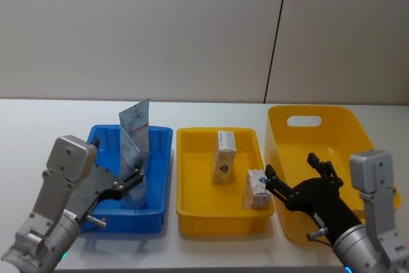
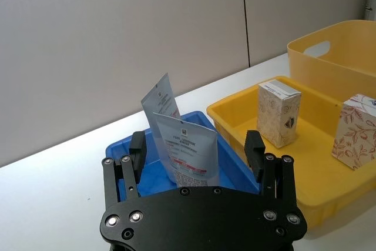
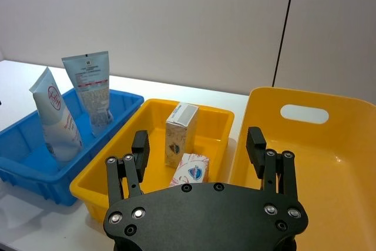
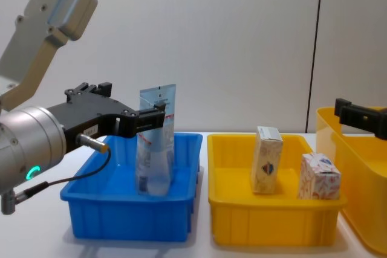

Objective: Bimanual collaborative sorting of washing and personal care products

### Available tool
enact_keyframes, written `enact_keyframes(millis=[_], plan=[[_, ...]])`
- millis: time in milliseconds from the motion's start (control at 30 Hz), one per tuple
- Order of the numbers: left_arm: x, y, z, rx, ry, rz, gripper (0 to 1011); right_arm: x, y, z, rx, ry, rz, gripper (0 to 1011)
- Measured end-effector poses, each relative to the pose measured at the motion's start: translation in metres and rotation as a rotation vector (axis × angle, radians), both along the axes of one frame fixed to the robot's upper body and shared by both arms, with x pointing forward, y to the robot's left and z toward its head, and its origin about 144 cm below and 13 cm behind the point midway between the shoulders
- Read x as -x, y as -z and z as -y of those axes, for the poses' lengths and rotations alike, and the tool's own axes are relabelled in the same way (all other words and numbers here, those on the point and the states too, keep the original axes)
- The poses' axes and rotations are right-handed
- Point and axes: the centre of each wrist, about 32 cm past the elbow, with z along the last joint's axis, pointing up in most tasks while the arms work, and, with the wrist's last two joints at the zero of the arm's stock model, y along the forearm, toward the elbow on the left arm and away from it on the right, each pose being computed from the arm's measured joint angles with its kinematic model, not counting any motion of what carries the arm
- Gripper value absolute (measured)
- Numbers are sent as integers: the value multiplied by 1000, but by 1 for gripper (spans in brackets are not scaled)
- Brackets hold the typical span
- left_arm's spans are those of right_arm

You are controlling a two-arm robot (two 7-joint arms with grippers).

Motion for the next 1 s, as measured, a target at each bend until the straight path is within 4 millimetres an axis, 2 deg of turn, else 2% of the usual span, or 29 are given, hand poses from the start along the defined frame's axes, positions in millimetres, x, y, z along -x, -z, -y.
enact_keyframes(millis=[1000], plan=[[0, 0, 0, 0, 0, 0, 1002, 0, 0, 0, 0, 0, 0, 1003]])
